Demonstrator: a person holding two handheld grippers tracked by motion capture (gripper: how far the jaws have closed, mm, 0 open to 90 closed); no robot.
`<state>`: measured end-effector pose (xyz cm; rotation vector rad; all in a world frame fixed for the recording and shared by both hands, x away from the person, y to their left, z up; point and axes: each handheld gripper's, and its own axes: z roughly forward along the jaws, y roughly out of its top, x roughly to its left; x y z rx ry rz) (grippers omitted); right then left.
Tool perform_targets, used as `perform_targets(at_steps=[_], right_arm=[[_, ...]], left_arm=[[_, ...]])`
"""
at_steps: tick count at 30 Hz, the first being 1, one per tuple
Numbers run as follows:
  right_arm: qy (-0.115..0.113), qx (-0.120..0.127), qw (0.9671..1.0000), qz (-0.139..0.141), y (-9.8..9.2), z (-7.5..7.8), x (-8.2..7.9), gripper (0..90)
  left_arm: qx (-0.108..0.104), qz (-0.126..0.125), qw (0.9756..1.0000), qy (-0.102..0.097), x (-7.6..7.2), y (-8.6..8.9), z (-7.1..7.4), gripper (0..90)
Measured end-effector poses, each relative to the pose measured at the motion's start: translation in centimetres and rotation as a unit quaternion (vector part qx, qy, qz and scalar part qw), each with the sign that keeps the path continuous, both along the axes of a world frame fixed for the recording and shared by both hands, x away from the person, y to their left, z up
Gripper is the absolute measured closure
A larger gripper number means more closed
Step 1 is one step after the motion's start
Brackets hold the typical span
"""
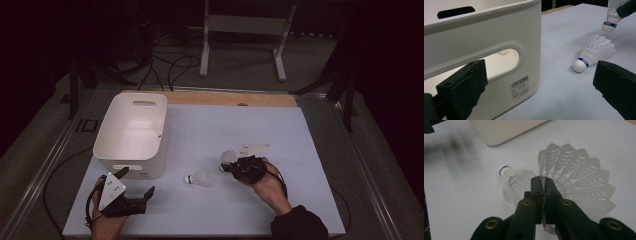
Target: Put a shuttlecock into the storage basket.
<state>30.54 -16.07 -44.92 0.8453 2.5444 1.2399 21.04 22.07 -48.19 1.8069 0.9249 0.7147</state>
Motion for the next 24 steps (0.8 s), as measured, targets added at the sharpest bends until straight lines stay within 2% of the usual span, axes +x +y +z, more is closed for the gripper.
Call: perform_targets(at_steps=[4, 24], right_arm=[[-0.005, -0.002, 1.0000, 0.001, 0.2, 0.4, 0.1, 88.4], [-0.002, 0.002, 1.0000, -0.007, 0.9, 1.4, 0.6, 88.6]], left_arm=[[0.000, 0.000, 1.0000, 0.000, 0.0, 0.0, 0.0, 0.0], [0.000, 0.001, 1.0000, 0.000, 0.0, 0.0, 0.0, 0.0]])
